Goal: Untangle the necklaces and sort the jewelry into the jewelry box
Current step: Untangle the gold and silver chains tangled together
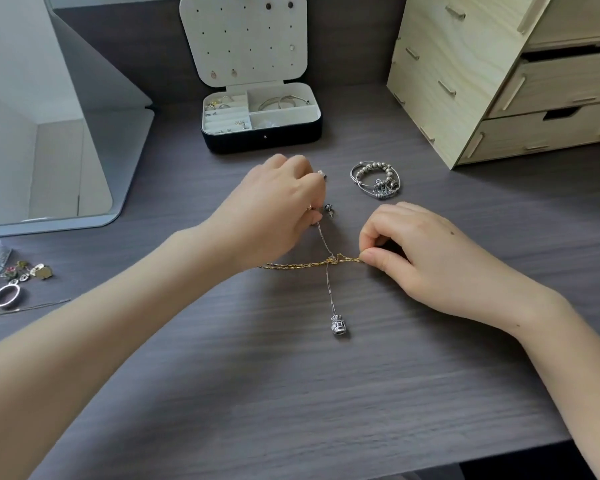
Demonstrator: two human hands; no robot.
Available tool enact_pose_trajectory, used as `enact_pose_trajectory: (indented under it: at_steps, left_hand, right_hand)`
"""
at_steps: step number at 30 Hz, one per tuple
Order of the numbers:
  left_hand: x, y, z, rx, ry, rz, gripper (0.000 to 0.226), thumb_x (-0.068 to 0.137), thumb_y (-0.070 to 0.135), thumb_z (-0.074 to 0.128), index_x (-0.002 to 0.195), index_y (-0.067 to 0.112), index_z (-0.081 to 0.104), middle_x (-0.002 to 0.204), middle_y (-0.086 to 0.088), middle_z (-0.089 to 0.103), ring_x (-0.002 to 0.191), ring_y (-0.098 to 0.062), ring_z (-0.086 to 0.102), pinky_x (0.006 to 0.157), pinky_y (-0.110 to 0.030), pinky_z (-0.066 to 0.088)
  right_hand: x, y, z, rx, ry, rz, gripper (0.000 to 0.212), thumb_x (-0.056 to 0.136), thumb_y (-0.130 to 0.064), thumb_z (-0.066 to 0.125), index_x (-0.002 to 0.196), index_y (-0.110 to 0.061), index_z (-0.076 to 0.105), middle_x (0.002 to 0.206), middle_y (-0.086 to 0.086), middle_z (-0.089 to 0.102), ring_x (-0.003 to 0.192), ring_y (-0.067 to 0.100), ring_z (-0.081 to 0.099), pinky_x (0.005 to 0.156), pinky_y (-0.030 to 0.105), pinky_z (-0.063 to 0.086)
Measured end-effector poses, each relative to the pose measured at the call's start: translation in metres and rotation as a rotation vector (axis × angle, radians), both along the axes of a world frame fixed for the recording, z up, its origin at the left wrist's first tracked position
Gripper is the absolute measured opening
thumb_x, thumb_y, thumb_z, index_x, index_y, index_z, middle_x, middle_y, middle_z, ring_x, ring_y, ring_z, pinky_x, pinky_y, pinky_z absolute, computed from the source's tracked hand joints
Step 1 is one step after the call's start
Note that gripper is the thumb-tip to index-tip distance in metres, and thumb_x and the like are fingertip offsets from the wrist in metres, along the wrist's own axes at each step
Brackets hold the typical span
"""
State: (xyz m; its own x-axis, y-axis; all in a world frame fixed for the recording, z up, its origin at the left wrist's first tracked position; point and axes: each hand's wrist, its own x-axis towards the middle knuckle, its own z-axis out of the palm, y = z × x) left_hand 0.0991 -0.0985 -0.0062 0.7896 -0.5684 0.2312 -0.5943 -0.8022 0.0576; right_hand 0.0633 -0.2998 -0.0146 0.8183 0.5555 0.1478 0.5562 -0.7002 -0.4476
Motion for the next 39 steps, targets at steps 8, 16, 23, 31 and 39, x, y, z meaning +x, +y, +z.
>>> enact_pose_trajectory:
  at_steps: [8,16,23,31,39]
  left_hand:
    - [-0.073,0.015,-0.009,-0.19,0.158,-0.142,0.028,0.091,0.029,0.048,0.1,0.017,0.072,0.106,-0.003,0.067,0.094,-0.02,0.062,0.083,-0.028,0.045]
    - [-0.076,0.025,-0.021,-0.183,0.095,-0.097,0.028,0.091,0.024,0.046,0.108,0.012,0.065,0.098,-0.002,0.063,0.087,-0.023,0.056,0.08,-0.026,0.042]
    - [-0.069,0.031,-0.02,-0.112,0.076,0.054,0.03,0.088,0.029,0.037,0.081,0.009,0.058,0.078,-0.005,0.054,0.067,-0.028,0.053,0.066,-0.031,0.036]
    - [-0.069,0.031,-0.026,-0.029,0.038,0.05,0.03,0.09,0.023,0.032,0.076,0.009,0.054,0.074,-0.007,0.051,0.062,-0.028,0.048,0.062,-0.036,0.036]
    - [-0.085,0.023,-0.013,-0.325,0.215,0.055,0.014,0.09,0.018,0.037,0.085,0.011,0.048,0.081,0.001,0.057,0.075,-0.016,0.046,0.073,-0.022,0.036]
  right_hand:
    - [-0.003,-0.003,0.009,0.066,0.107,-0.065,0.012,0.091,-0.019,0.056,0.08,-0.025,0.052,0.075,-0.011,0.061,0.076,0.007,0.052,0.069,0.019,0.038]
    - [-0.004,-0.009,0.012,0.042,0.213,-0.057,0.019,0.091,-0.015,0.053,0.076,-0.025,0.049,0.061,-0.01,0.062,0.062,0.003,0.055,0.058,0.011,0.035]
    - [-0.003,-0.017,0.016,-0.053,0.241,-0.055,0.02,0.09,-0.017,0.054,0.073,-0.027,0.05,0.061,-0.014,0.063,0.058,0.003,0.054,0.055,0.012,0.035]
    - [-0.002,-0.023,0.021,-0.124,0.281,-0.07,0.019,0.088,-0.019,0.057,0.071,-0.026,0.054,0.061,-0.014,0.064,0.057,0.003,0.054,0.055,0.016,0.038]
    - [-0.003,-0.023,0.022,-0.123,0.301,-0.081,0.018,0.088,-0.02,0.059,0.072,-0.026,0.056,0.06,-0.015,0.063,0.056,0.002,0.054,0.054,0.016,0.039]
